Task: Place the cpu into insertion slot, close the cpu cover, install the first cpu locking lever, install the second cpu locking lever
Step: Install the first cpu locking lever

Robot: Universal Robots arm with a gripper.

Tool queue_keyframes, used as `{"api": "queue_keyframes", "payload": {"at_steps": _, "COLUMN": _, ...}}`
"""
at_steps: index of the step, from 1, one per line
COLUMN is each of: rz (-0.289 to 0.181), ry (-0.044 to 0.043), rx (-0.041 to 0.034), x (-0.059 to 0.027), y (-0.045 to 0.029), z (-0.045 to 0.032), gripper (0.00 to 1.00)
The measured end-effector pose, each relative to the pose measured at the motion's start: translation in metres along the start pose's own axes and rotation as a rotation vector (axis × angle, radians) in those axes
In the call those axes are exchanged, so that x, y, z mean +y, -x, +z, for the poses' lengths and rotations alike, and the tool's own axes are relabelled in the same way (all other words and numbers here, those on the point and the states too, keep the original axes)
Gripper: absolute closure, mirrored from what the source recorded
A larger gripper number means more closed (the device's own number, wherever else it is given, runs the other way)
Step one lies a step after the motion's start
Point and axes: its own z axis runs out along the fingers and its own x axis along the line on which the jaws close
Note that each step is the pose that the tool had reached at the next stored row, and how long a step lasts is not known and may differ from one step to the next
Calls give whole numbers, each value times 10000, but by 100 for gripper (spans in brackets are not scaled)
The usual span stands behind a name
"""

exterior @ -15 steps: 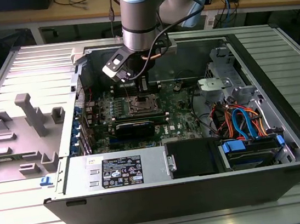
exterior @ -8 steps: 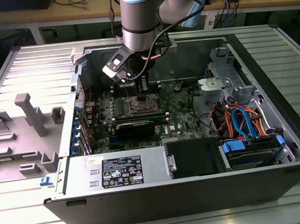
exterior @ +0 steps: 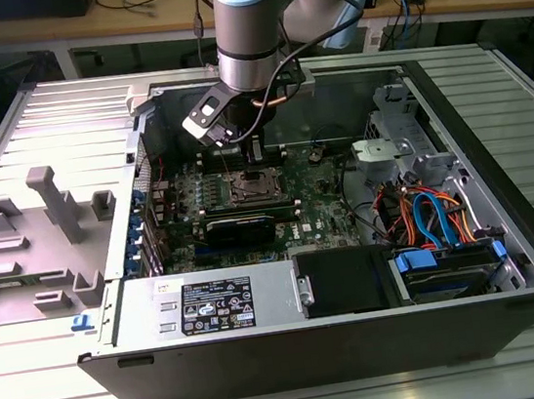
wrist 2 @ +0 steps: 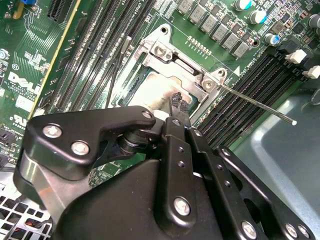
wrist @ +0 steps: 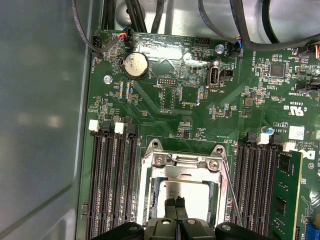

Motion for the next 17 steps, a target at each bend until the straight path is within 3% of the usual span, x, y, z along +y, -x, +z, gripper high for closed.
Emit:
{"api": "queue_keyframes", "payload": {"at_steps": 8, "rz": -162, "ry": 2, "rx": 0, "x": 0, "y": 1, "z": -8, "gripper": 89}}
{"api": "queue_keyframes", "payload": {"at_steps": 17, "rz": -263, "ry": 5, "rx": -3, "x": -6, "y": 3, "z": -188, "gripper": 89}}
